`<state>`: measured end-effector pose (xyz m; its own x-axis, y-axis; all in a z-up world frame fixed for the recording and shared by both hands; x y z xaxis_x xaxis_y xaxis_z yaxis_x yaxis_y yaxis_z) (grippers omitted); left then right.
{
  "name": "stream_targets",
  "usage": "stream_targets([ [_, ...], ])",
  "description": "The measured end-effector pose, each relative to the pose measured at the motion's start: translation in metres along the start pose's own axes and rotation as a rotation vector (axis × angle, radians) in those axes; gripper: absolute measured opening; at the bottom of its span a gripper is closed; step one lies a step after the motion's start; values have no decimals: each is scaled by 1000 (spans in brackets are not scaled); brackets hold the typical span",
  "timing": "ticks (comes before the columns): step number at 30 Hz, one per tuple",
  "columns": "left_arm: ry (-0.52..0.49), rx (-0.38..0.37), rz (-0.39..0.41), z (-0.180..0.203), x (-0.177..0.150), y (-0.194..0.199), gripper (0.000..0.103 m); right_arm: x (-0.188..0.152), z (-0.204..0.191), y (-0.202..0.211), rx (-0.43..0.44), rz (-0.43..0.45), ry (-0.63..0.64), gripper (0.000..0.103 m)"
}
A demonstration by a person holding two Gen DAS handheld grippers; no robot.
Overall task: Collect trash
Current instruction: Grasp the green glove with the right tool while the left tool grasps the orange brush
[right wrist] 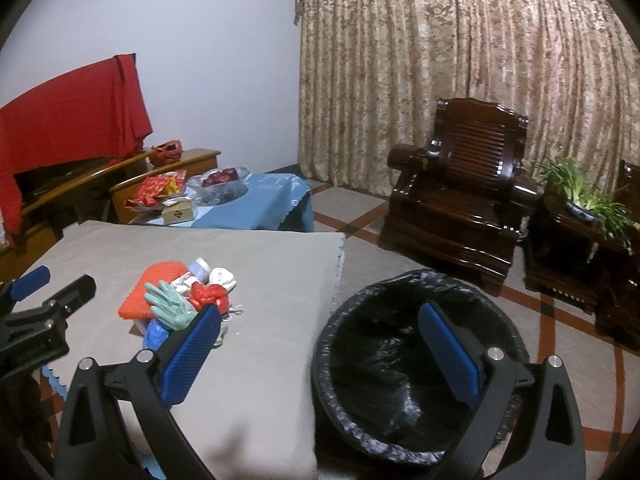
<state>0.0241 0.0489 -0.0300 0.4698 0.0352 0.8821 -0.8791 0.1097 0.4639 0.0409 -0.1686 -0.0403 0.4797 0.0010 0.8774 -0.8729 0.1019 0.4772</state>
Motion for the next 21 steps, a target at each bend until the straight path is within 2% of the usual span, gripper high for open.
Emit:
stream_targets([
  [7,14,94,-38,-42,-15,-22,98,-10,-34,-31,64,-31,23,97],
  [11,24,94,-69,-60,-27,-37,98,-12,-52,-59,113,-55,48,97],
  [21,77,114,-121,-103,-49,-80,98,-43,-113,-129,198,-150,160,96],
])
Point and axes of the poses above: each gripper's, at about its wrist camera, not at the fingertips, and y roughly against the way its jaws point, z to its right, x to its top, the point moved 1 cm from there along -y, roughly the way its jaws point, and after that the axes turned 11 degrees about -x, right-handed, at the moved point
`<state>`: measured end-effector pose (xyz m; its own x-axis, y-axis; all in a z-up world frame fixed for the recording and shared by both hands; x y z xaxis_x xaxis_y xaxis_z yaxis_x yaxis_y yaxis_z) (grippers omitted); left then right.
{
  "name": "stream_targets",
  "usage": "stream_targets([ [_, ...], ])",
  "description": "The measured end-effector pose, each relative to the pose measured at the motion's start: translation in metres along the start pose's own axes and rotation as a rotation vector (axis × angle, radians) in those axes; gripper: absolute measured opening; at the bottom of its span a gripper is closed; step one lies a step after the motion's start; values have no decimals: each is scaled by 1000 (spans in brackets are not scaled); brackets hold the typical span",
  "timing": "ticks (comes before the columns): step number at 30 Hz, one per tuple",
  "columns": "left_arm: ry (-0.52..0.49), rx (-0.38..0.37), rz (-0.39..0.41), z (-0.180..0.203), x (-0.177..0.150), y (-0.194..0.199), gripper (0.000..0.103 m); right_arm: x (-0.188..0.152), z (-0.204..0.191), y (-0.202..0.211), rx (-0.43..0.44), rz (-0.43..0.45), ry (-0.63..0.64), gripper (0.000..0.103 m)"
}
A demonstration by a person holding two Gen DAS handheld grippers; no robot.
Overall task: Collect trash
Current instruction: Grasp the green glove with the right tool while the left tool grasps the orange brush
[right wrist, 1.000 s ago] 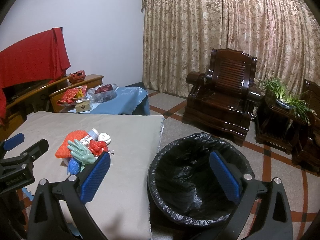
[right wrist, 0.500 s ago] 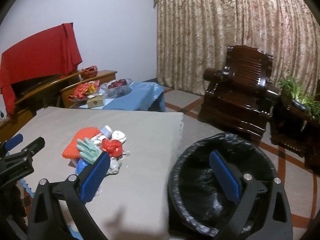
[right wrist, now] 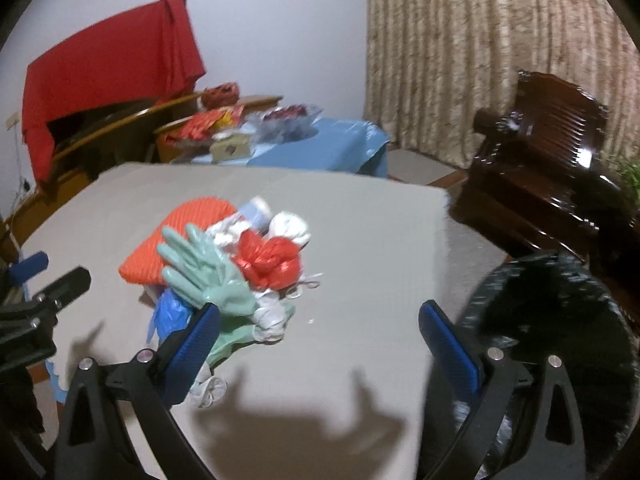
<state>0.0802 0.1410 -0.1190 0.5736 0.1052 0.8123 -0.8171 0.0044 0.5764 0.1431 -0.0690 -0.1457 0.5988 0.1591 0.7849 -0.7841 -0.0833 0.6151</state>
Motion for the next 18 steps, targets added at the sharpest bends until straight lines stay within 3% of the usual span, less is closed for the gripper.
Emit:
stream_targets([
  [12,23,9,-51,-22,-2,-34,98,3,-52,-51,99,-47,126,88],
  [15,32,5,-54,-25,-2,-38,98,3,-60,-60,117,-57,155,84],
  [18,38,8,-58,-28,-2,-42,98,5,-65,-67,153,-66,162,73],
])
Point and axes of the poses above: each gripper's, at about its wrist camera, not at the fingertips, and y roughly against the way its jaws point, z to its right, x to its top, the point moved 1 cm from there along -y, roughly the way its jaws point, and after that the axes turned 11 degrees about -x, right-handed, at the moved point
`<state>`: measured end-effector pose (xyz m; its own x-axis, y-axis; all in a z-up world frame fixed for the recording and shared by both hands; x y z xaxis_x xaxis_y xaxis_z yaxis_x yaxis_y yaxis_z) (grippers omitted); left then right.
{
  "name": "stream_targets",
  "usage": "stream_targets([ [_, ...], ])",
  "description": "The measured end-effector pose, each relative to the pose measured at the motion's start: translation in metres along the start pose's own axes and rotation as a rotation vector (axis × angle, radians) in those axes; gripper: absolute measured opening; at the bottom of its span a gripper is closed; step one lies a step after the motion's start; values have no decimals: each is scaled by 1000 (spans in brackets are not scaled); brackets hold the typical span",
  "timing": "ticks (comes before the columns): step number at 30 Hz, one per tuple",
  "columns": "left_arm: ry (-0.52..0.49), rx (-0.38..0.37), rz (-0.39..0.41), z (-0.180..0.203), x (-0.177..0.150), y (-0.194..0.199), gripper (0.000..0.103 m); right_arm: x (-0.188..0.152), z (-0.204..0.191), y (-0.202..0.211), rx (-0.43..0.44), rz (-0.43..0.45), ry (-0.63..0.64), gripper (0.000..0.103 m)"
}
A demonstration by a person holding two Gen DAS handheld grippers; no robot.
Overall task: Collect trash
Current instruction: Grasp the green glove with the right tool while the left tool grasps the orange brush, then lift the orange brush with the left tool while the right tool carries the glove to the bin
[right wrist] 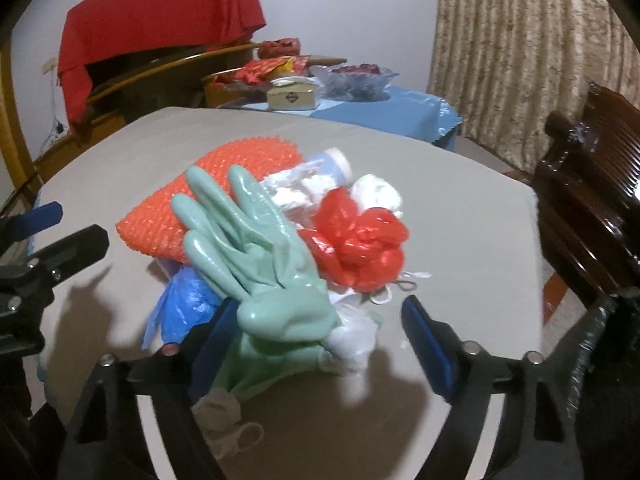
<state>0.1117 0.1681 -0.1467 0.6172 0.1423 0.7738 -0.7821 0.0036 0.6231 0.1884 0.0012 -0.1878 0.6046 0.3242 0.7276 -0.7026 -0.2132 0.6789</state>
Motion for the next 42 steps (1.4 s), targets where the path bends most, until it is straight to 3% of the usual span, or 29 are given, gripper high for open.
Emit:
stream_targets([
  [3,9,-3,-5,-3,1,-3,98,3,-2,-4,92,-24,2,44],
  [15,-17,-55,-4,11,4,-5,98,5,16,34,133,4,-53,17],
  [23,-19,-67,-2,16,10,-14,96,7,21,43,145,12,-61,15],
  [24,-22,-69,-4,17,10,-16,93,9,22,42,142,13,-65,15],
  [26,-14,-113,-26,14,12,-24,75,9,25,43,138,14,-73,15],
  [30,14,-145,-60,10,12,-37,70,9,27,47,139,24,-79,15],
  [32,17,-165,-77,9,11,-44,55,9,27,47,138,23,-77,15],
  [34,26,-182,-89,9,10,-48,49,9,28,47,139,19,-78,15],
  [37,11,-189,-78,10,11,-46,24,7,29,48,139,17,-80,15],
  [42,4,-175,-55,12,15,-36,14,12,30,56,135,39,-80,15],
])
Point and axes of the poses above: each gripper's, at about its wrist camera, not at the fingertips, and y roughly against the way its jaws point, z to its right, x to its top, the point moved 1 cm from there along -y, roughly the way its jaws point, and after that the axes turned 11 degrees about -x, right-handed, at the moved point
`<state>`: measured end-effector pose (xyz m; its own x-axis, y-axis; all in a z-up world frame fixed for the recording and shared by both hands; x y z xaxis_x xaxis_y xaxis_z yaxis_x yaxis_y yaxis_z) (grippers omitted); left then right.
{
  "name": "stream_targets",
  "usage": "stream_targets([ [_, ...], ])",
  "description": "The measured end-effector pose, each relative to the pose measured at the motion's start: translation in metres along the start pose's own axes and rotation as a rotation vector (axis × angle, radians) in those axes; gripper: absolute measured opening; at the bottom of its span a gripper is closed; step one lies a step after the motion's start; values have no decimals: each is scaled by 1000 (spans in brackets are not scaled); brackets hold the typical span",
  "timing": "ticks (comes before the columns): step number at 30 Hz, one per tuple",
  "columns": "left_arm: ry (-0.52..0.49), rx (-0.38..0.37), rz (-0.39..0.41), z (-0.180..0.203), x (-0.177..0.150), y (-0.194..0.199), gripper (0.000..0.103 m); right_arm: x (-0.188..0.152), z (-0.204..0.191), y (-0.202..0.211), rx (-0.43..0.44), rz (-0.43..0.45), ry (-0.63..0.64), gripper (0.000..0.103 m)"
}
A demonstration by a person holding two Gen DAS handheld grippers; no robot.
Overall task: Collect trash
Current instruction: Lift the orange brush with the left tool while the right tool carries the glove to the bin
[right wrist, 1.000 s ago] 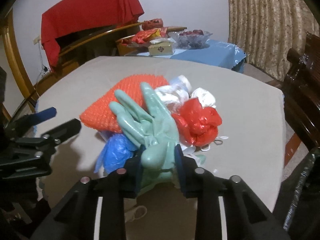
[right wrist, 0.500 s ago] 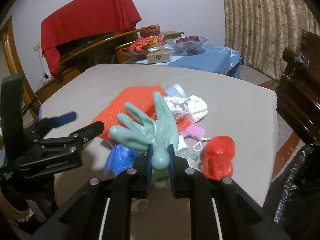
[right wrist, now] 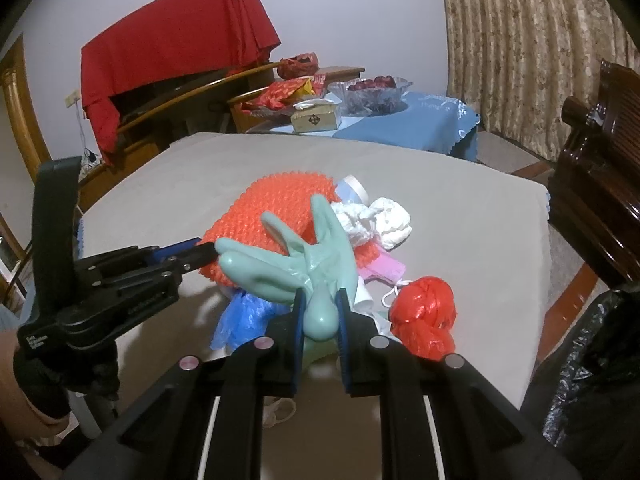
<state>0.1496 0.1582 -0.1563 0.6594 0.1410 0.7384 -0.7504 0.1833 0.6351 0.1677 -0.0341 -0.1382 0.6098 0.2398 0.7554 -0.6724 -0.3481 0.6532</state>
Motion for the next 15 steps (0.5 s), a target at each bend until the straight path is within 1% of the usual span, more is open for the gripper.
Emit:
stream_targets([
  [4,-16,5,44,8,2,19,13,6,2,11,3,27,-4,15],
  [6,-14,8,62,9,5,30,13,10,3,19,7,46,-7,12],
  [8,-12,13,77,12,8,41,13,16,3,27,11,62,-9,12],
  [12,-23,21,97,19,14,57,13,18,3,39,21,86,-5,10],
  [15,-28,20,97,22,15,61,13,16,5,38,14,77,-8,10],
])
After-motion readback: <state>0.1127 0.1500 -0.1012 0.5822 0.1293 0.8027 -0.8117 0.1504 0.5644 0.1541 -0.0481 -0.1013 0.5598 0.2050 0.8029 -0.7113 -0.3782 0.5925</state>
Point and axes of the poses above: each gripper's, at about its wrist camera, not at the fingertips, and y roughly against the way its jaws point, z to its right, x to its top, the point moved 1 cm from there along -y, roughly the way its jaws point, and after that the axes turned 11 degrees about -x, right-handed, at the moved point
